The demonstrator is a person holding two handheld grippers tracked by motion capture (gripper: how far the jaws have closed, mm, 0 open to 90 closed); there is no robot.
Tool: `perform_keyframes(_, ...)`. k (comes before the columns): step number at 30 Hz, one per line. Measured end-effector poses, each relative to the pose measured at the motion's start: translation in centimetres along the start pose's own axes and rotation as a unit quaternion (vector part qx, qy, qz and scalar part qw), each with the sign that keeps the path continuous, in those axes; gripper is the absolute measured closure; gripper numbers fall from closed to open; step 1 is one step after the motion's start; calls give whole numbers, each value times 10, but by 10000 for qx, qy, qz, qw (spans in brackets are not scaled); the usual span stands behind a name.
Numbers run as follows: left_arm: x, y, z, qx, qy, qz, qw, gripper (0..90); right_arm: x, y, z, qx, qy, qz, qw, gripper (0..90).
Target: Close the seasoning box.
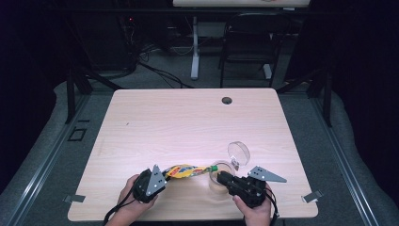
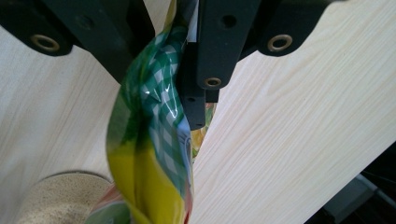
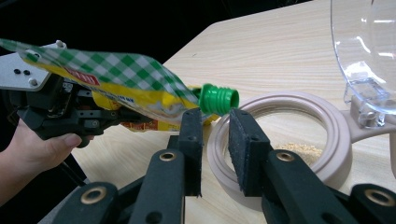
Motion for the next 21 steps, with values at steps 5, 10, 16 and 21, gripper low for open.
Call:
perform_keyframes(5, 4, -1, -2, -84, 219, -69, 9997, 865, 0, 0, 0, -3, -13, 1, 10000, 748)
perform_keyframes(10, 13, -2, -6, -190, 674, -210, 9973, 865, -2, 0, 0, -14, -32, -4, 10000, 745)
perform_keyframes(16, 24, -2, -13, -346, 1285, -437, 9901, 866, -3, 1, 0, -17, -45, 11, 10000, 744)
perform_keyframes(21, 30, -3, -19, -409, 1569, -521, 9854, 862, -4, 1, 0, -23, -72, 11, 10000, 743)
Point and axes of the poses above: each handheld gripper's, and its own axes: y roughly backward along the jaws, z roughly out of its top, x roughly to its left, the point moved 1 cm from there along -y, roughly forward along the jaws, and after that the axes turned 10 degrees about x, right-handed, at the moved point
